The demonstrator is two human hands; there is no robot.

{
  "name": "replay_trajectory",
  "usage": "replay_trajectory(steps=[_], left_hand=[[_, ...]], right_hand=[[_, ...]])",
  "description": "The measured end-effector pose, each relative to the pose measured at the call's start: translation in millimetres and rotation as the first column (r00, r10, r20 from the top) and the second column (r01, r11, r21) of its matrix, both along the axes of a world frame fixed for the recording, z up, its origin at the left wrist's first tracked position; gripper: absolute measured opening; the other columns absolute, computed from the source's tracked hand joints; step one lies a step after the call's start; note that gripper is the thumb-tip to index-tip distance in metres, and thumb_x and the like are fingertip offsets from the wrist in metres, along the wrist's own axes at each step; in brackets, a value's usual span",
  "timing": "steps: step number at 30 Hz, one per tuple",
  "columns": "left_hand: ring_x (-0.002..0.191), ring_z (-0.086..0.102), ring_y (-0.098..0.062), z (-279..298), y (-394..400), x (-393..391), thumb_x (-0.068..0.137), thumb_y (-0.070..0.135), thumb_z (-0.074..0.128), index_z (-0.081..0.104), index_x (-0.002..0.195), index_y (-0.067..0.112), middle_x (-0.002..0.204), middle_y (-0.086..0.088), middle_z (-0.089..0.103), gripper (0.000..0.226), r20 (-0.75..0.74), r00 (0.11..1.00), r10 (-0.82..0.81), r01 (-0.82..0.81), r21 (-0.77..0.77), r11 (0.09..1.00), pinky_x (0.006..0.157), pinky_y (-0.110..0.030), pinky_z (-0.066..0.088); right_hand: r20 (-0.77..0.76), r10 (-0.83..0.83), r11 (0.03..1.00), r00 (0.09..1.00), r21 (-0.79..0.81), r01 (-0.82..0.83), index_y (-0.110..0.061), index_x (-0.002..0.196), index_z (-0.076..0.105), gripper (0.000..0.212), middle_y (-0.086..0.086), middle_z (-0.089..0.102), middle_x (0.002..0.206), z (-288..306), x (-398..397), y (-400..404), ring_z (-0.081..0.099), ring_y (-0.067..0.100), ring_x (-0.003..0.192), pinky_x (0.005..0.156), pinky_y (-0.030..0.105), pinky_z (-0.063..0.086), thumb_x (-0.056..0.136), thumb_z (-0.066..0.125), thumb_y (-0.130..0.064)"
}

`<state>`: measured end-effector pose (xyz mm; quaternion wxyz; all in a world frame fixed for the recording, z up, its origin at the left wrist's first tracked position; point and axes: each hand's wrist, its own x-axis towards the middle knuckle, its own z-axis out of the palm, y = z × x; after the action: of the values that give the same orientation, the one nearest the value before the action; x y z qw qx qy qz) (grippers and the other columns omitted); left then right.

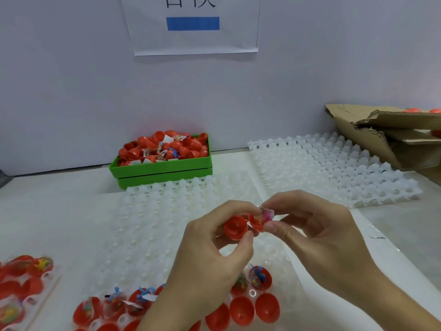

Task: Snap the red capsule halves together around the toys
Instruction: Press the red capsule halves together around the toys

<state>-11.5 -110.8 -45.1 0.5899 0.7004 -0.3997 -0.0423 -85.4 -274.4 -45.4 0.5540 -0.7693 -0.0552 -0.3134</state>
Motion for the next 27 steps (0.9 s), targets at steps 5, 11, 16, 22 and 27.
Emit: replay_trajectory(steps=[5, 11, 16, 22, 27], left_hand=[[0.088, 0.07, -0.023, -0.4, 0.4, 0.2, 0.083, 0.009, 0.063, 0.069, 0.098, 0.028, 0.089, 0.002, 0.072, 0.024, -0.027, 1.0, 0.001, -0.002, -0.03, 1.0, 0.082, -0.024, 0.058], [0.091, 0.071, -0.022, 1.0, -0.2, -1.0, 0.083, 0.012, 0.064, 0.066, 0.101, 0.032, 0.092, 0.004, 0.072, 0.027, -0.054, 0.999, 0.003, -0.005, -0.039, 0.999, 0.082, -0.025, 0.059], [0.09, 0.073, -0.017, 3.6, -1.1, -3.4, 0.077, 0.015, 0.071, 0.048, 0.113, 0.043, 0.103, 0.009, 0.07, 0.051, -0.149, 0.989, -0.003, -0.008, -0.079, 0.997, 0.078, -0.018, 0.056], [0.089, 0.073, -0.018, 5.0, -2.3, -1.3, 0.073, 0.007, 0.084, 0.05, 0.112, 0.037, 0.094, 0.0, 0.074, 0.06, -0.221, 0.974, 0.05, -0.095, -0.197, 0.976, 0.08, -0.017, 0.054], [0.081, 0.073, -0.014, 6.5, -2.2, 0.8, 0.059, 0.016, 0.084, 0.069, 0.091, 0.027, 0.086, 0.002, 0.075, 0.037, -0.145, 0.987, 0.061, -0.095, -0.239, 0.966, 0.073, -0.017, 0.056]], right_hand=[[0.008, -0.009, 0.998, 1.0, 0.064, 0.008, -0.026, 0.099, 0.073, 0.026, -0.004, 0.076, 0.092, 0.6, 0.4, 2.6, 0.075, 0.019, 0.084, 0.074, 0.026, 0.059, 0.078, 0.077, -0.042], [-0.001, -0.026, 0.996, 1.0, 0.088, 0.025, -0.028, 0.1, 0.073, 0.028, -0.002, 0.076, 0.094, -1.0, 0.6, 2.3, 0.074, 0.02, 0.089, 0.075, 0.03, 0.06, 0.073, 0.08, -0.03], [-0.068, 0.081, 0.973, 0.994, 0.221, -0.065, -0.024, 0.106, 0.075, 0.044, 0.006, 0.074, 0.098, -3.1, 1.6, 0.6, 0.071, 0.025, 0.096, 0.075, 0.033, 0.06, 0.063, 0.082, -0.018], [-0.054, 0.109, 0.963, 0.993, 0.254, -0.092, -0.016, 0.096, 0.078, 0.032, 0.006, 0.074, 0.097, -0.6, 1.9, 0.5, 0.071, 0.022, 0.096, 0.074, 0.024, 0.058, 0.066, 0.076, -0.006], [-0.037, 0.106, 0.975, 0.994, 0.2, -0.097, -0.02, 0.099, 0.075, 0.031, 0.007, 0.077, 0.088, 0.1, 0.0, 1.8, 0.074, 0.017, 0.078, 0.069, 0.022, 0.058, 0.072, 0.073, -0.005]])
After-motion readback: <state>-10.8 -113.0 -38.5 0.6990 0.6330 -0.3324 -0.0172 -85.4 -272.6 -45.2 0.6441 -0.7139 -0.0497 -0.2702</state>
